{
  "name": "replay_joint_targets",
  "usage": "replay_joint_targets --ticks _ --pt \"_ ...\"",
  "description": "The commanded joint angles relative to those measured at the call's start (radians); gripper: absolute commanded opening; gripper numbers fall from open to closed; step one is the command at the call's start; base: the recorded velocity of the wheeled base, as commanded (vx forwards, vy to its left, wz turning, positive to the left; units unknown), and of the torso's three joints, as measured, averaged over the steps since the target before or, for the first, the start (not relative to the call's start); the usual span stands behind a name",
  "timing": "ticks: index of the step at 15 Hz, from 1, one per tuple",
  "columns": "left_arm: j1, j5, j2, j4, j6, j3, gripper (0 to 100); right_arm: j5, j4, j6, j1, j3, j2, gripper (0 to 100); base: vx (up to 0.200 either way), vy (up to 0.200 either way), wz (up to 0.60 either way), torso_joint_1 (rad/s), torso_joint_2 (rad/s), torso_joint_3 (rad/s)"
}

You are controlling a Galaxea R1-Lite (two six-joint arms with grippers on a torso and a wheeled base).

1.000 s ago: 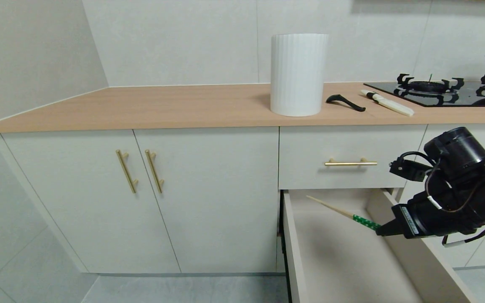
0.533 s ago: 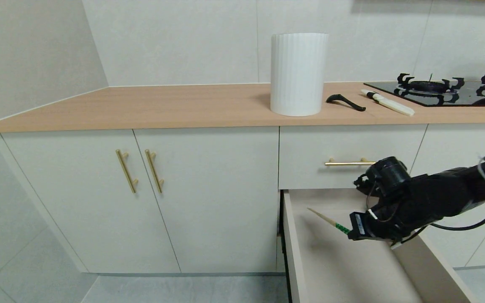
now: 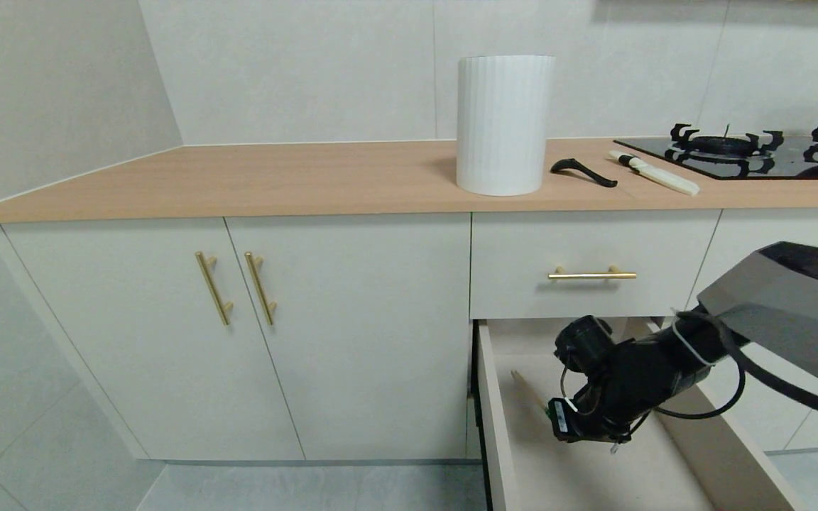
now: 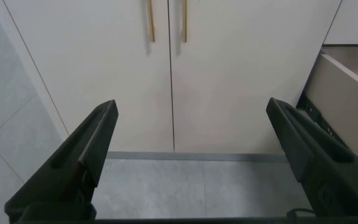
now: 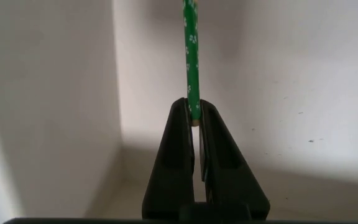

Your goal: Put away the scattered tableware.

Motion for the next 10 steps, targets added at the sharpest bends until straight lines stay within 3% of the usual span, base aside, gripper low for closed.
replay_joint_targets --ticks 1,10 --pt "0.0 0.001 0.0 0.0 0.0 0.0 100 -0.033 -0.003 0.003 0.019 -0.001 0.054 0 0.0 0.0 0.0 0.0 0.0 0.0" --pt "0.0 0.001 0.0 0.0 0.0 0.0 100 -0.106 -0.015 0.004 0.04 0.007 0.083 0 0.0 0.0 0.0 0.0 0.0 0.0"
